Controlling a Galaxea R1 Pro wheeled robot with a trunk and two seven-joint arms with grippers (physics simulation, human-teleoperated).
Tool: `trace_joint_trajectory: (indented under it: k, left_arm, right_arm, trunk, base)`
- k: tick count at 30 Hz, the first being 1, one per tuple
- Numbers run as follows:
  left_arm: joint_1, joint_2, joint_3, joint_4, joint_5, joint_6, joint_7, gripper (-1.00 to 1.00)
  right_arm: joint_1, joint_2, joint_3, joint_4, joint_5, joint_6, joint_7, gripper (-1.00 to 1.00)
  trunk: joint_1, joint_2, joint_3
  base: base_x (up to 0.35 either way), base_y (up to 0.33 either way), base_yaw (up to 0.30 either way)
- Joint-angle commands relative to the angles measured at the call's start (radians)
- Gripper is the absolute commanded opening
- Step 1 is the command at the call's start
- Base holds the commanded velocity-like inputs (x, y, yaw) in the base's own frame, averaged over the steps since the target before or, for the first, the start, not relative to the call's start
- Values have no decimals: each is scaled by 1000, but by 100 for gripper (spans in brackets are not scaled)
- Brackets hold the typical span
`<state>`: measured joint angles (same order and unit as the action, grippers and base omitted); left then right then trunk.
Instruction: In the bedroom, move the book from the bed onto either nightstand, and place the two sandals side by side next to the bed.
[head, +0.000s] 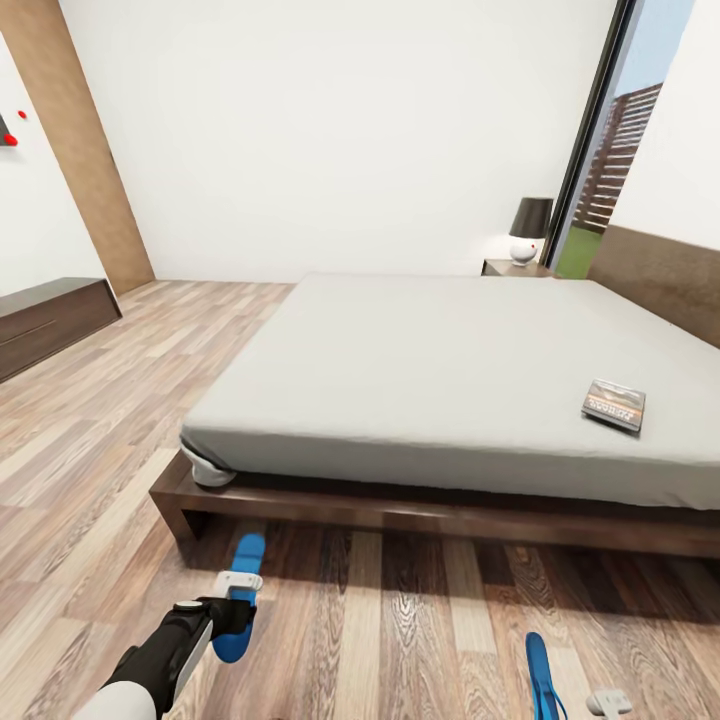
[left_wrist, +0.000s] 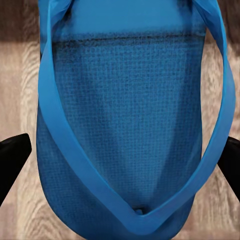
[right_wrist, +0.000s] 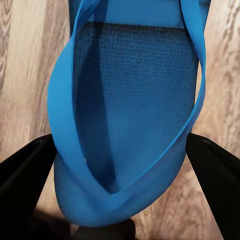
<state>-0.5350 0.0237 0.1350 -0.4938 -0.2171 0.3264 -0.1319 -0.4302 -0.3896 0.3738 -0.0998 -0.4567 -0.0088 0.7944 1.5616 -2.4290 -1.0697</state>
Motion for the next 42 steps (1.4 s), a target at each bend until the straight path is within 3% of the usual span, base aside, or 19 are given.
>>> trace_joint_trajectory:
  k: [1, 6, 10, 14, 42]
  left_arm:
    - [0, -1, 8, -2, -10, 5, -10, -100]
    - [0, 1, 6, 0, -10, 12, -36, -100]
    - [0, 1, 4, -3, -11, 79, -48, -100]
    - [0, 1, 4, -4, -11, 99, -49, -100]
    - [0, -1, 3, -11, -11, 100, -46, -100]
  right_arm:
    - [-1, -1, 7, 0, -10, 0, 4, -100]
    - [-1, -3, 7, 0, -10, 1, 4, -100]
    - [-1, -3, 7, 0, -10, 1, 4, -100]
    - [0, -3, 5, 0, -10, 1, 4, -100]
    - [-1, -3, 5, 0, -10, 1, 3, -100]
  trunk:
    - [4, -8, -4]
    - [19, -36, -17]
    - [23, -43, -20]
    - [38, -71, -32]
    - [51, -78, -141]
  base:
    - [0, 0, 0]
    - [0, 0, 0]
    - [0, 0, 0]
    - [0, 0, 0]
    - [0, 0, 0]
